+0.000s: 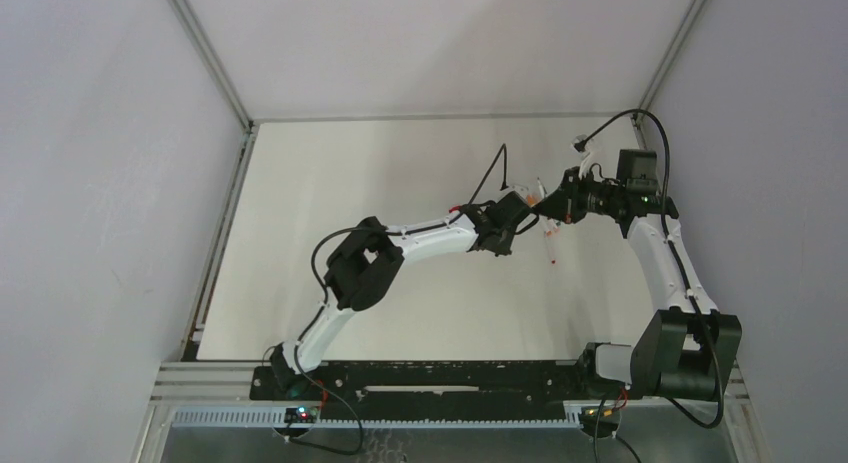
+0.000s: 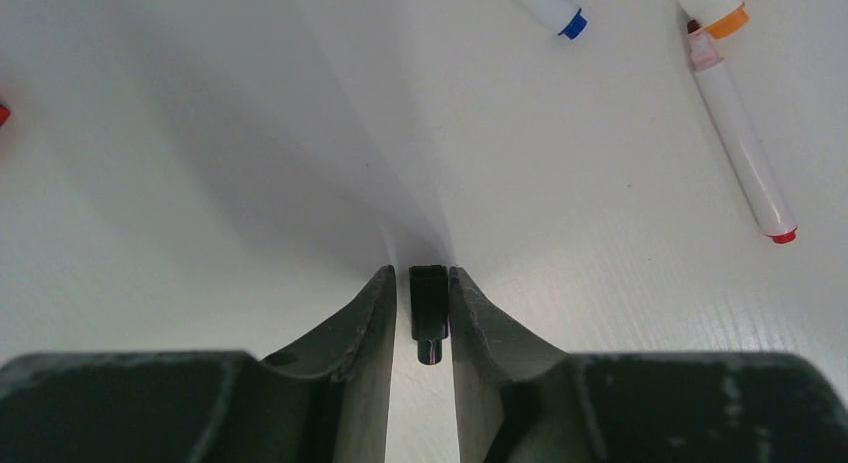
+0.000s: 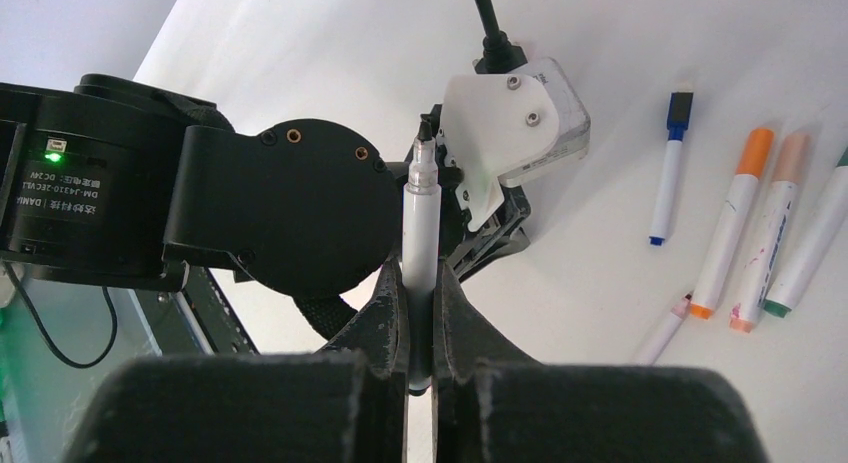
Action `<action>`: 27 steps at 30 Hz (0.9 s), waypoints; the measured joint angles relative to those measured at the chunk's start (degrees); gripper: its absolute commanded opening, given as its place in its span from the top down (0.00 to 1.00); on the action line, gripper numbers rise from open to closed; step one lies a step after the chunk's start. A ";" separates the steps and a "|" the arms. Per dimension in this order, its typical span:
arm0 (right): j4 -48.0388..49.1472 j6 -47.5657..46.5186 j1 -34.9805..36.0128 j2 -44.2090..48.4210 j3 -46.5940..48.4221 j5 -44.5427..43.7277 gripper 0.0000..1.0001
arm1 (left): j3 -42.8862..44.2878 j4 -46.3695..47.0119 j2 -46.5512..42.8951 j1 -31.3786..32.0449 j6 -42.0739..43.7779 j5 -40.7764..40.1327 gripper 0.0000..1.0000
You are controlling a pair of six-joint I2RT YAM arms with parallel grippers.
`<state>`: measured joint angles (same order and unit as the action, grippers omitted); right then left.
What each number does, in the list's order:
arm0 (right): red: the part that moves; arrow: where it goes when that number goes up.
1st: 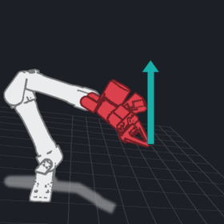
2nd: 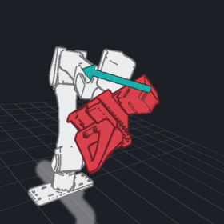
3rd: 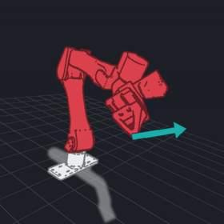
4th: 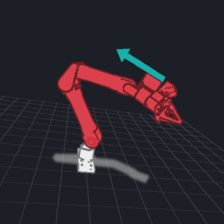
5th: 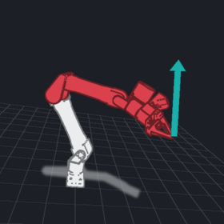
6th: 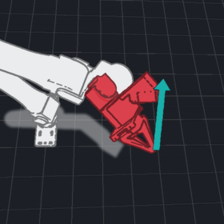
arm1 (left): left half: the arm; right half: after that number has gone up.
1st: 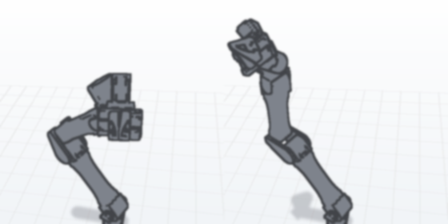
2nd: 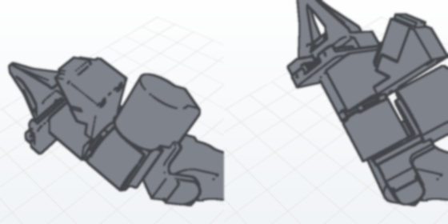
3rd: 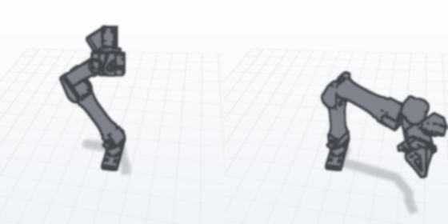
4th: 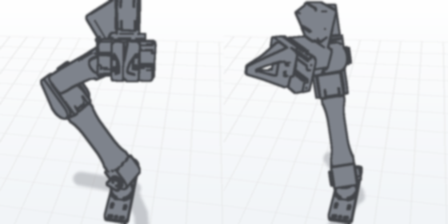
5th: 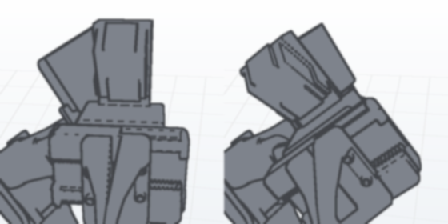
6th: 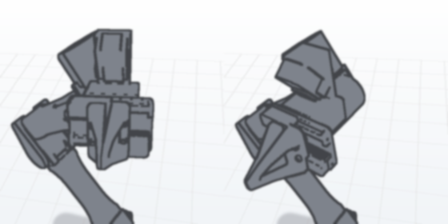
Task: Insert the pens into the pen caps
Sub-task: Insert the pen into the pen cap.
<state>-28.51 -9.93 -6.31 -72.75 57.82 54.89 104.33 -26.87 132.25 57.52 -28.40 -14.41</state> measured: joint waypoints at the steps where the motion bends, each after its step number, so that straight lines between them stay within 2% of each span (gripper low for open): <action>1: 0.00 0.00 0.00 0.00 0.00 0.00 1.00 | 0.11 -0.31 0.04 0.00 0.09 -0.09 0.75; 3: -0.02 0.00 -0.04 0.00 0.00 -0.02 1.00 | 0.26 -0.68 0.11 -0.02 0.39 -0.28 0.79; 7: -0.02 0.00 -0.11 0.00 0.00 -0.02 1.00 | 0.85 -1.27 0.39 -0.07 0.59 -0.31 0.79; 12: -0.04 0.00 -0.09 0.00 0.00 -0.02 1.00 | 0.90 -1.55 0.42 -0.07 1.05 -0.31 0.72; 14: -0.02 0.00 -0.09 0.00 0.00 0.00 1.00 | 0.90 -1.70 0.42 -0.07 1.49 -0.33 0.72; 16: -0.04 0.00 -0.09 0.00 0.00 0.02 1.00 | 0.90 -1.92 0.42 -0.07 1.64 -0.35 0.76; 22: -0.02 0.02 -0.09 0.00 0.00 0.09 1.00 | 0.90 -2.84 0.24 -0.07 2.47 -0.39 0.94; 27: -0.02 0.07 -0.09 0.00 0.00 0.98 1.00 | -2.03 -3.48 -1.86 -0.04 2.84 -0.44 0.99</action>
<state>-28.53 -9.87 -6.39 -72.75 57.82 55.88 102.30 -30.35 130.39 57.47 -25.56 -14.85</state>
